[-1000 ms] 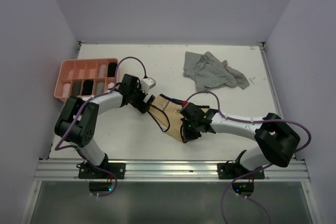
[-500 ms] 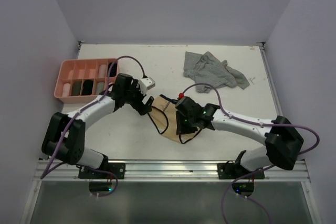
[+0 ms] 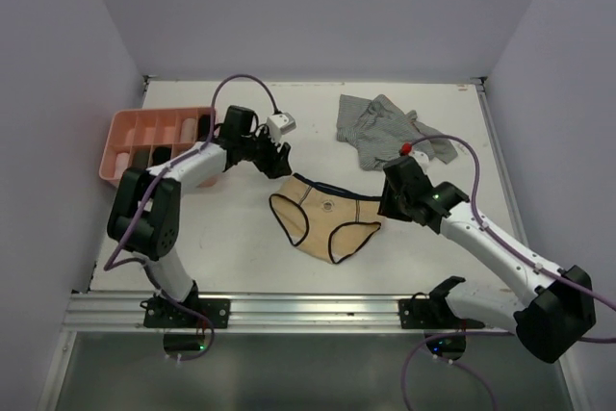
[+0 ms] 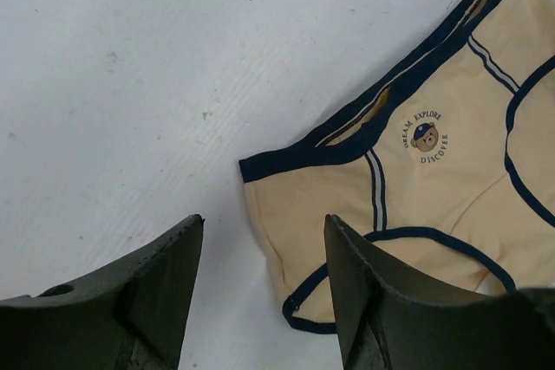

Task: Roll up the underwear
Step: Flatten the underwear

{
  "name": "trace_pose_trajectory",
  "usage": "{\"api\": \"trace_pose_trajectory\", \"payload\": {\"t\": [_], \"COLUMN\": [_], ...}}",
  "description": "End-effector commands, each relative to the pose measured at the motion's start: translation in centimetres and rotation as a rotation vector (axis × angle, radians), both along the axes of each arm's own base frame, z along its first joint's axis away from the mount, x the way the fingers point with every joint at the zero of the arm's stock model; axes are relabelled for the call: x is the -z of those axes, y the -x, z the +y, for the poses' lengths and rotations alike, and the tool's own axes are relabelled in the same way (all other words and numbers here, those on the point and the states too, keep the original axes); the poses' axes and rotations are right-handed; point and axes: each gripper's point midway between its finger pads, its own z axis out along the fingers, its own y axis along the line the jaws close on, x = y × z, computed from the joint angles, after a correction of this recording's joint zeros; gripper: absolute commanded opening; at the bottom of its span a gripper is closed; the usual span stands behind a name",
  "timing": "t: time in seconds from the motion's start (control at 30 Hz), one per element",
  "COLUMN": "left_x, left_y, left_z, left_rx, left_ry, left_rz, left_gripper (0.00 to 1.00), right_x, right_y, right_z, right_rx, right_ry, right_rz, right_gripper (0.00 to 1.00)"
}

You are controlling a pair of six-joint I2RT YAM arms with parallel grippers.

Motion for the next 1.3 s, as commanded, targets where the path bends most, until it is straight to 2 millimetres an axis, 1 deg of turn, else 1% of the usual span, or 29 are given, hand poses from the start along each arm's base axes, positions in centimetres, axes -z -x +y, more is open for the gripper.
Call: {"api": "trace_pose_trajectory", "payload": {"t": [0.0, 0.03, 0.07, 0.13, 0.17, 0.27, 0.37, 0.5, 0.7, 0.83, 0.87, 0.9, 1.07, 1.1, 1.13, 1.17, 1.23, 1.27], "left_x": [1.2, 1.7, 2.7, 3.7, 4.4, 5.3, 5.8, 5.8, 5.5, 5.8, 6.2, 6.2, 7.0, 7.1, 7.3, 7.4, 7.7, 7.8], "left_y": [-0.4, -0.6, -0.8, -1.0, -1.0, -1.5, -2.0, -2.2, -2.4, -3.0, -2.9, -3.0, -3.0, -3.1, -3.1, -3.0, -2.9, -2.7], "left_z": [-1.3, -1.4, -1.2, -1.1, -0.9, -0.4, -0.1, -0.3, -1.0, -1.4, -1.4, -1.5, -1.5, -1.6, -1.6, -1.5, -1.5, -1.5], "left_rx": [0.025, 0.021, 0.010, 0.000, -0.006, -0.031, -0.044, -0.043, -0.035, -0.037, -0.038, -0.038, -0.047, -0.050, -0.050, -0.050, -0.046, -0.044], "left_ry": [0.059, 0.061, 0.047, 0.034, 0.027, 0.015, 0.008, 0.025, 0.067, 0.078, 0.077, 0.080, 0.083, 0.082, 0.081, 0.080, 0.077, 0.073], "left_rz": [0.094, 0.100, 0.117, 0.122, 0.136, 0.138, 0.141, 0.147, 0.152, 0.163, 0.179, 0.184, 0.201, 0.204, 0.210, 0.215, 0.221, 0.226], "left_gripper": [0.62, 0.62, 0.62, 0.62, 0.62, 0.62, 0.61, 0.60, 0.60, 0.58, 0.58, 0.56, 0.50, 0.46, 0.44, 0.38, 0.34, 0.30], "right_x": [1.2, 1.8, 2.1, 3.2, 3.3, 4.2, 5.2, 6.5, 7.6, 8.3, 8.5, 8.9, 9.6, 9.7, 10.0, 10.0, 10.2, 10.3], "right_y": [-0.5, -0.6, -0.9, -1.2, -1.7, -2.9, -3.8, -4.8, -6.4, -7.3, -7.4, -7.4, -7.7, -7.8, -7.8, -7.8, -7.7, -7.7], "right_z": [-2.1, -2.4, -2.4, -2.8, -2.7, -3.1, -3.5, -3.9, -3.4, -3.0, -2.9, -3.0, -3.1, -3.1, -3.1, -3.1, -3.0, -3.0], "right_rx": [0.036, 0.044, 0.048, 0.057, 0.059, 0.070, 0.071, 0.059, 0.017, -0.008, -0.015, -0.016, -0.020, -0.019, -0.024, -0.023, -0.027, -0.028], "right_ry": [0.074, 0.081, 0.080, 0.095, 0.091, 0.092, 0.105, 0.109, 0.086, 0.077, 0.079, 0.081, 0.084, 0.084, 0.085, 0.084, 0.083, 0.082], "right_rz": [0.003, 0.014, 0.014, 0.032, 0.022, 0.031, 0.051, 0.080, 0.085, 0.087, 0.090, 0.102, 0.107, 0.109, 0.115, 0.117, 0.123, 0.125], "right_gripper": [0.38, 0.38, 0.38, 0.38, 0.38, 0.38, 0.38, 0.38, 0.39, 0.38, 0.38, 0.37, 0.32, 0.31, 0.28, 0.26, 0.24, 0.23]}}
